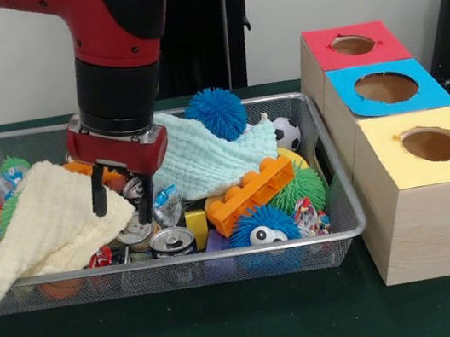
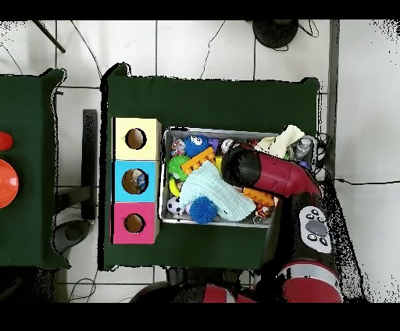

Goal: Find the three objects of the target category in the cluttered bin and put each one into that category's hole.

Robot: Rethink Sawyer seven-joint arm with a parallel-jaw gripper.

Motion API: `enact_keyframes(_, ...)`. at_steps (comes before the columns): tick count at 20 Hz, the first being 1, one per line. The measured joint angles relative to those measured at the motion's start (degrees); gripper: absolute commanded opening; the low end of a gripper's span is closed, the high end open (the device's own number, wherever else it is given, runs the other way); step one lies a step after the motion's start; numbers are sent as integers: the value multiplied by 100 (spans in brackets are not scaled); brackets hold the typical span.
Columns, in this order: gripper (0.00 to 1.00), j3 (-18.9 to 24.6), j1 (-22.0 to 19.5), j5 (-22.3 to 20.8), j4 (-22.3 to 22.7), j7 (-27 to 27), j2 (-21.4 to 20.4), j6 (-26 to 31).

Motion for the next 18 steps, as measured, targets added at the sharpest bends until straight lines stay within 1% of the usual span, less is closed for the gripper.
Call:
enact_keyframes(8, 100, 198, -78, -4, 234, 0, 0, -1)
enact_keyframes(18, 100, 273, -106, -8, 302, 0, -1, -1)
